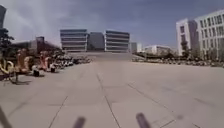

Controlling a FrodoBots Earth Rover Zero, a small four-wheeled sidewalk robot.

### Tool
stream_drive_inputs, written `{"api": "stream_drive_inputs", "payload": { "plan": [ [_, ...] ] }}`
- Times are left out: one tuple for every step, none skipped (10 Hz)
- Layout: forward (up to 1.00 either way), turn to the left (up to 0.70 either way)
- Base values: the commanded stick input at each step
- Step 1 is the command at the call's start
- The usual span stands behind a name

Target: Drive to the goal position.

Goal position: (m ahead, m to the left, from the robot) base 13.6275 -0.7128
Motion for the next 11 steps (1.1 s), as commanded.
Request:
{"api": "stream_drive_inputs", "payload": {
  "plan": [
    [1.00,0.00],
    [1.00,0.00],
    [1.00,0.00],
    [1.00,0.00],
    [1.00,0.00],
    [1.00,0.00],
    [1.00,0.00],
    [1.00,0.00],
    [1.00,0.00],
    [1.00,0.00],
    [1.00,0.00]
  ]
}}
